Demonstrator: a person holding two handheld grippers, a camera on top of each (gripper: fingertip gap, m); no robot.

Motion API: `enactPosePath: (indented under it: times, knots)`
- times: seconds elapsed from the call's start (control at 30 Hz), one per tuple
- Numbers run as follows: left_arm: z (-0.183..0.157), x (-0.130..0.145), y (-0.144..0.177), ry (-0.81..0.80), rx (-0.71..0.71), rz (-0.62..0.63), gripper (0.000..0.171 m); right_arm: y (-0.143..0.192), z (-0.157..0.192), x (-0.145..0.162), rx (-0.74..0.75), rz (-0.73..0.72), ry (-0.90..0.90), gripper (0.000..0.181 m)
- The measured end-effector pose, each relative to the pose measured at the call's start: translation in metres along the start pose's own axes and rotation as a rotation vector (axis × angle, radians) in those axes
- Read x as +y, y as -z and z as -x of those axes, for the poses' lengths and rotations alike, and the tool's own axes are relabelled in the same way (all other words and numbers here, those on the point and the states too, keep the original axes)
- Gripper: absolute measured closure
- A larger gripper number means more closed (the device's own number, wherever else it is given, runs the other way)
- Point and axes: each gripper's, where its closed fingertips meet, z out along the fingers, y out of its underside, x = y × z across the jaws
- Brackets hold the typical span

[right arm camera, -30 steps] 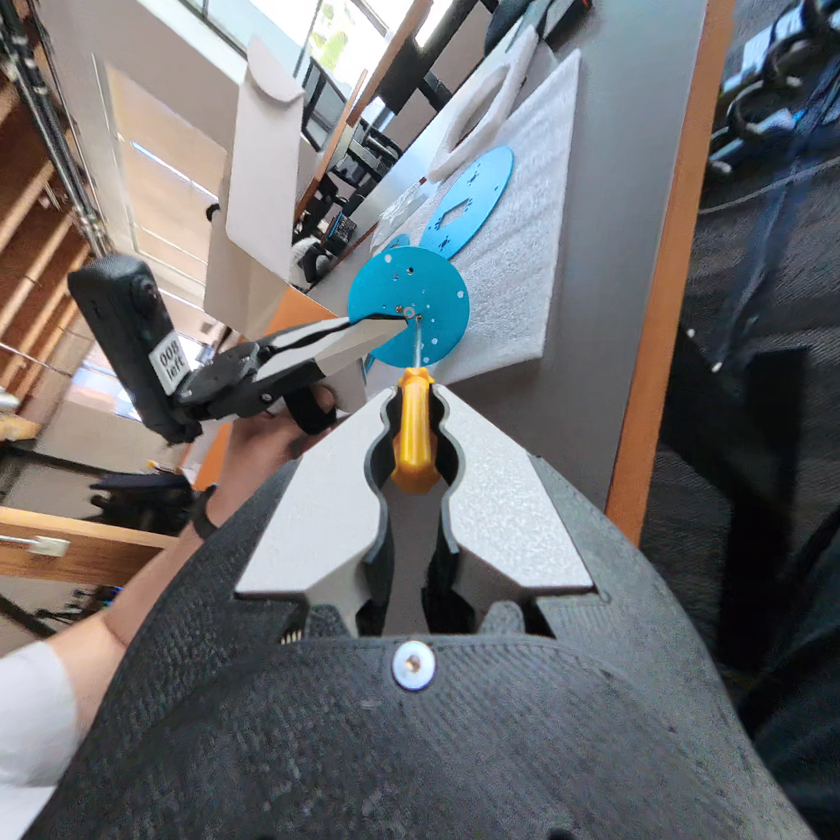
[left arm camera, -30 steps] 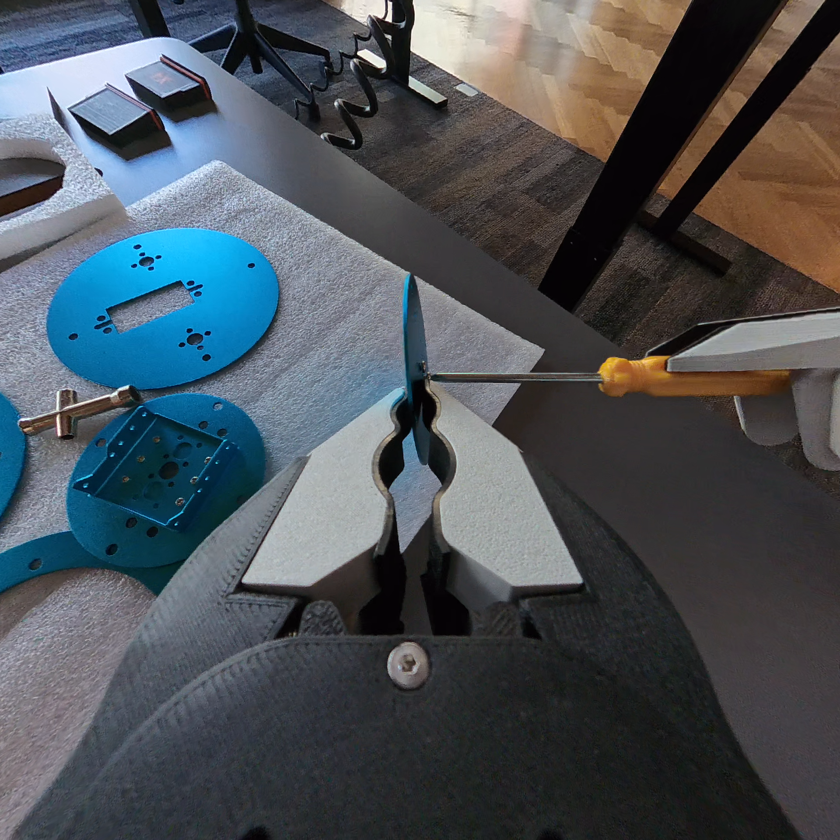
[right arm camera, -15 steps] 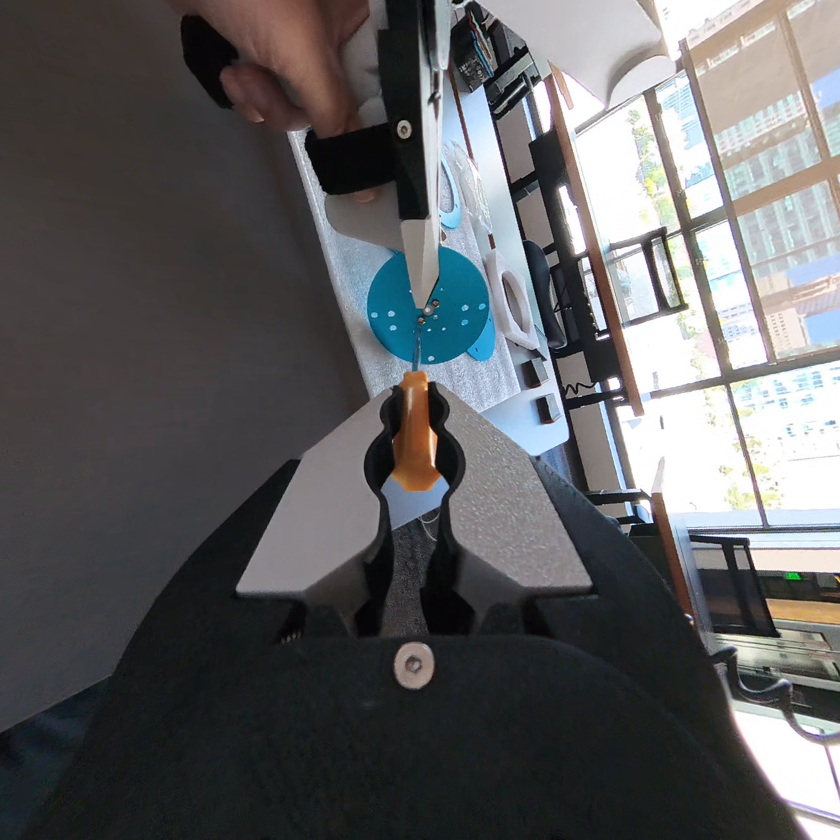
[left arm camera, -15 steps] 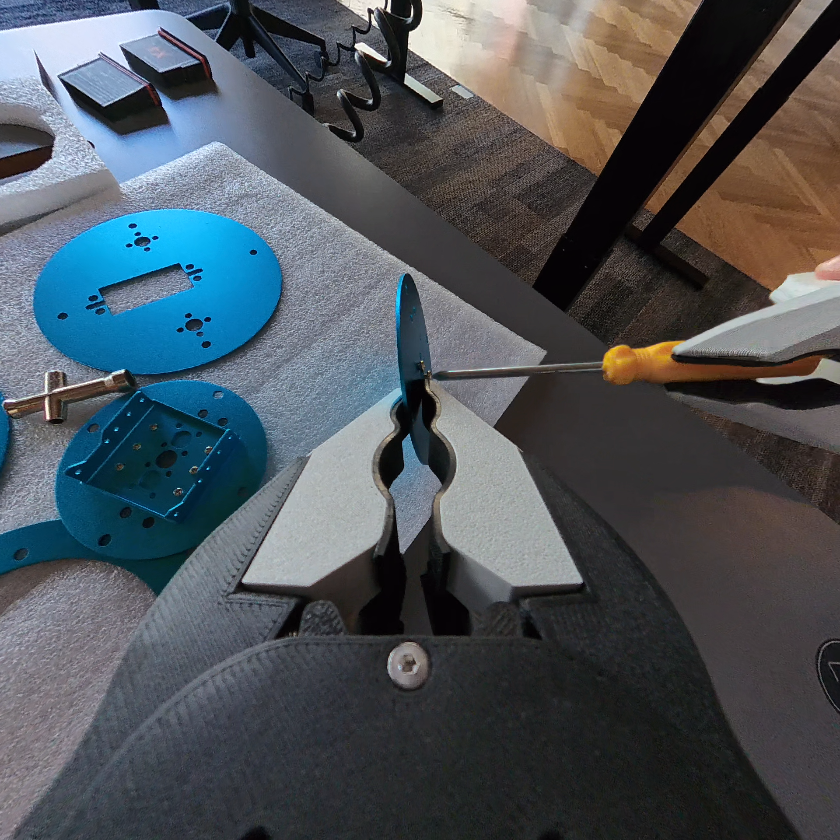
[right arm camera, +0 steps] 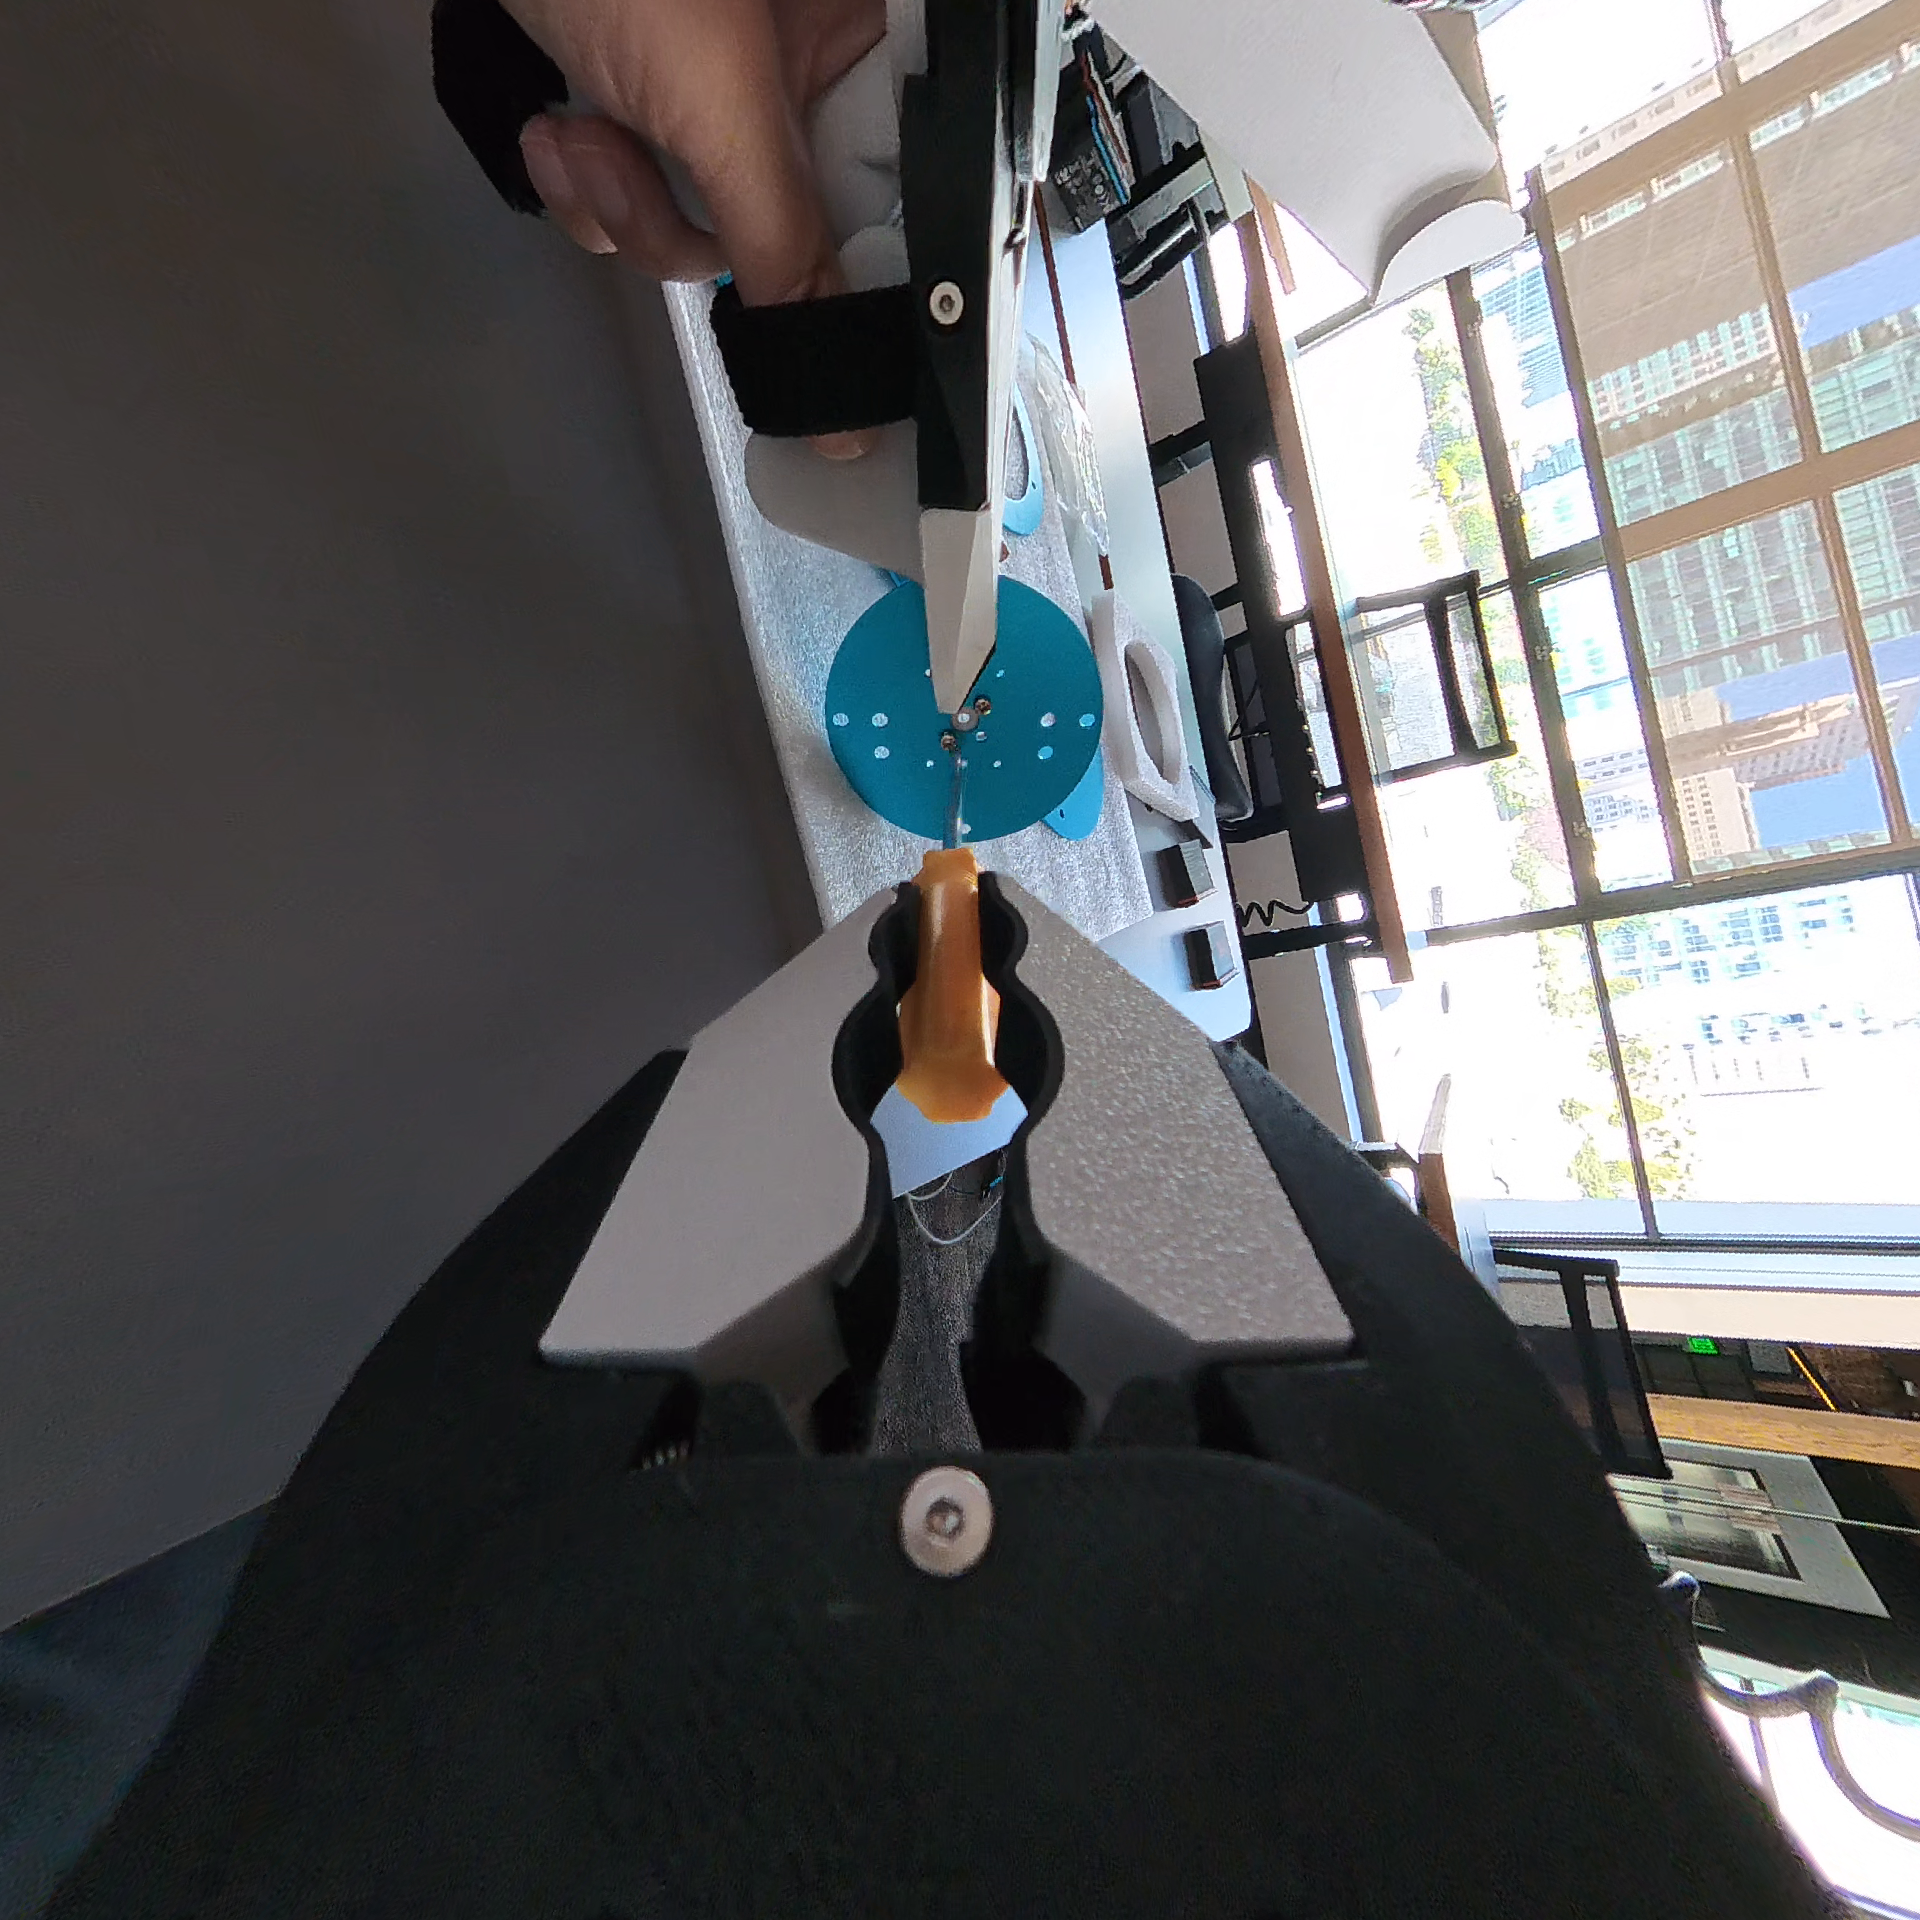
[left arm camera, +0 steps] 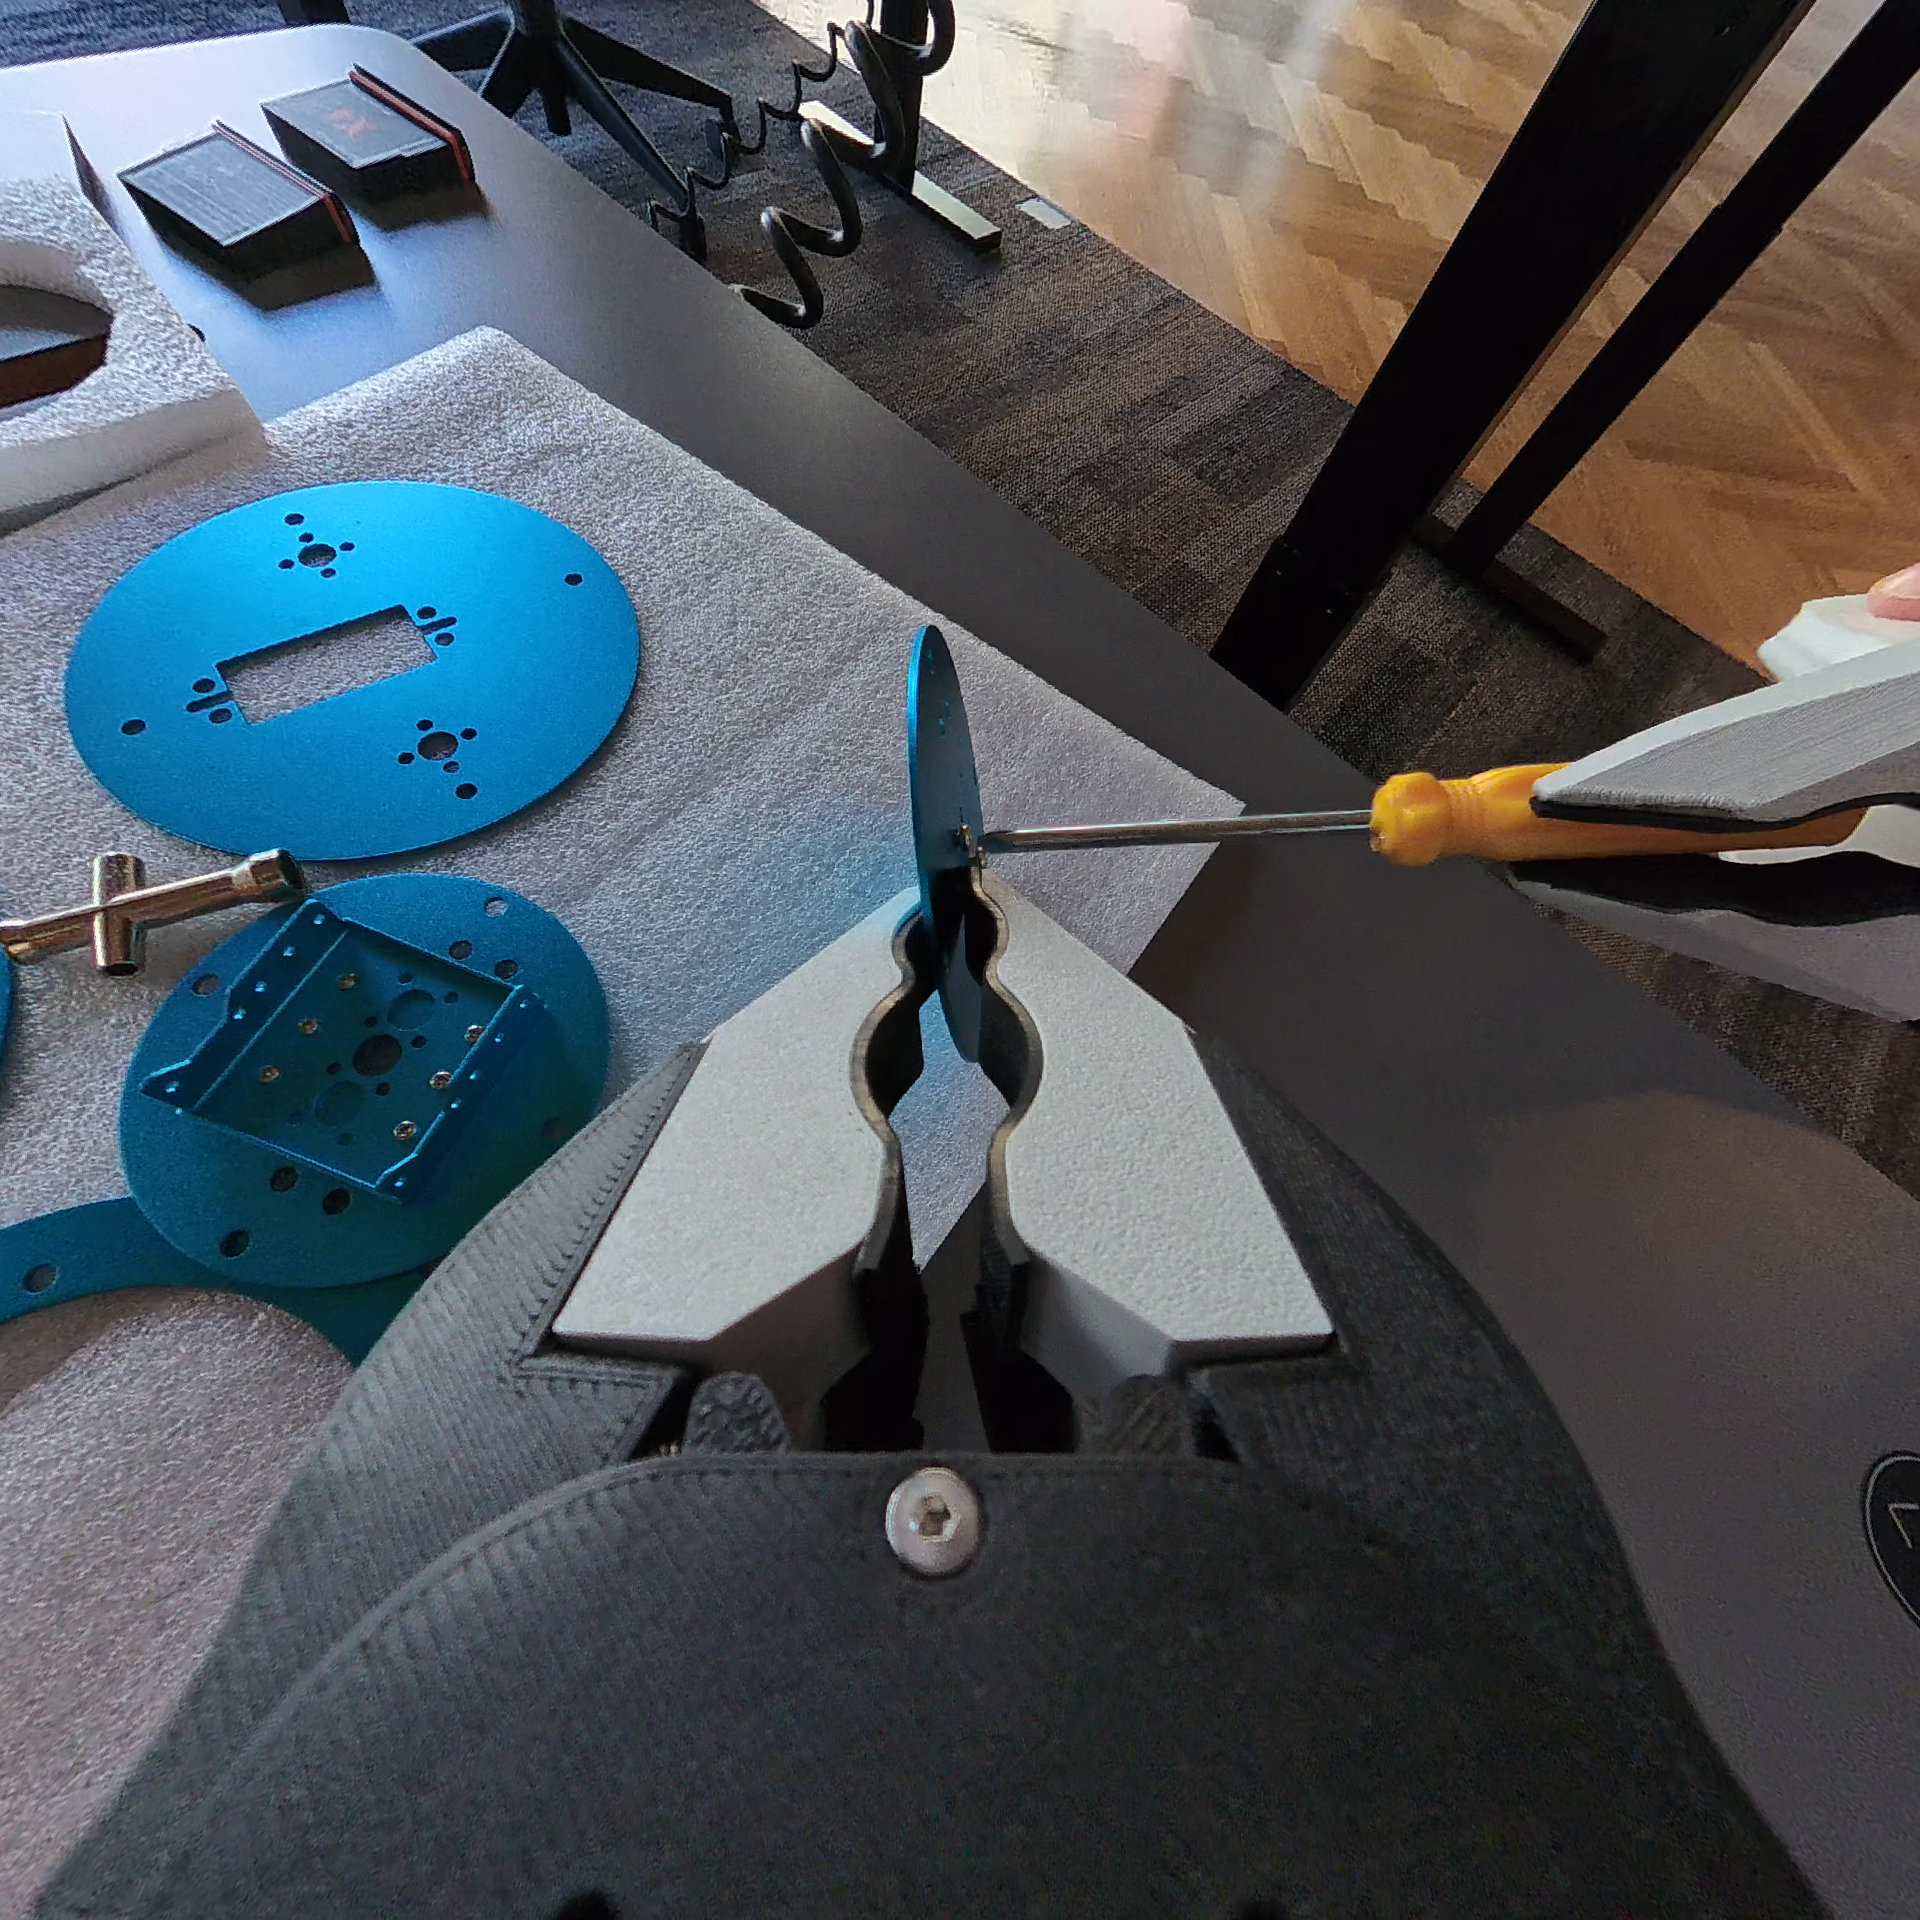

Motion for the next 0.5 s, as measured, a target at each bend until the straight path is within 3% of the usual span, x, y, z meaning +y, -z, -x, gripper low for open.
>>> enactPosePath:
  times: [0.5]
  knots:
    - [-0.0008,0.0001,0.0004,-0.001,0.006,0.000,0.169,0.0009,0.0025,-0.0030,-0.008,-0.009,0.069,0.171]
